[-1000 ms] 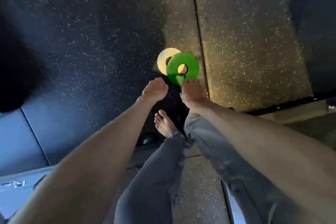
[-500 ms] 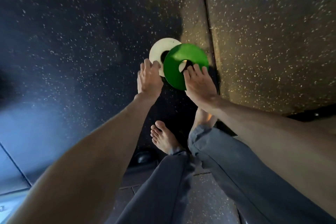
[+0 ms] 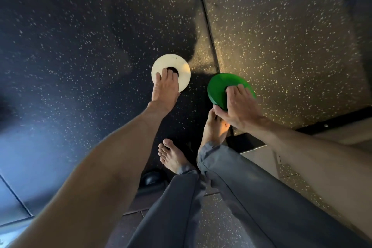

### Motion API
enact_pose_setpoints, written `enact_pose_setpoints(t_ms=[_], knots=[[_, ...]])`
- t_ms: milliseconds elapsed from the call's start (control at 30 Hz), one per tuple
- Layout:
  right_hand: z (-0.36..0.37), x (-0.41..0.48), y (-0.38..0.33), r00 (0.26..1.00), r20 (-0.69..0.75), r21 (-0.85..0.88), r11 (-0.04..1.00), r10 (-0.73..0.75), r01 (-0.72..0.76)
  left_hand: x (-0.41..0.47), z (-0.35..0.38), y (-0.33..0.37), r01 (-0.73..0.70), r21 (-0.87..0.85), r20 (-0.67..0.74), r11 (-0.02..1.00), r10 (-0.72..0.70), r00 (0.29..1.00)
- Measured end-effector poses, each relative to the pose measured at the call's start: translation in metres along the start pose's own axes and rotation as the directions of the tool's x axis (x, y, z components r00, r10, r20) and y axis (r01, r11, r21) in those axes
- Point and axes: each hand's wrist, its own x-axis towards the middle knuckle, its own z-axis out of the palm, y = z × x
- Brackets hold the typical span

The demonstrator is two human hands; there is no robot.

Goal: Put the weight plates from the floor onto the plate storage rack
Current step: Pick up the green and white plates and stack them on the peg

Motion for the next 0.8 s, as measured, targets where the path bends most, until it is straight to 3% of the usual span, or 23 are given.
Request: enact_pose_setpoints(t_ms=[100, 200, 400, 600, 733, 800], knots=[[-0.017, -0.003, -0.003, 0.999, 0.005, 0.047, 0.998, 0.044, -0.044, -0.009, -0.012, -0.005, -0.040, -0.079, 0.028, 0.996, 0.043, 0.999], [-0.040, -0.011, -0.010, 0.995, 0.071, 0.124, 0.989, 0.071, -0.080, -0.021, -0.038, -0.008, -0.044, -0.271, 0.133, 0.962, 0.082, 0.988], [-0.104, -0.079, -0.041, 0.969, 0.244, 0.034, 0.998, 0.041, -0.051, -0.104, -0.120, -0.013, 0.242, -0.505, 0.421, 0.829, -0.008, 0.907], [-0.213, -0.192, -0.095, 0.956, 0.294, 0.037, 0.999, 0.010, -0.022, -0.258, -0.218, -0.014, 0.201, -0.498, 0.380, 0.843, 0.004, 0.925], [-0.278, -0.272, -0.130, 0.963, 0.270, -0.008, 1.000, -0.006, 0.008, -0.361, -0.280, -0.022, 0.215, -0.623, 0.319, 0.752, -0.008, 0.948], [-0.301, -0.307, -0.147, 0.960, 0.280, 0.057, 0.998, -0.007, -0.009, -0.408, -0.303, -0.024, 0.236, -0.656, 0.301, 0.717, -0.038, 0.953]])
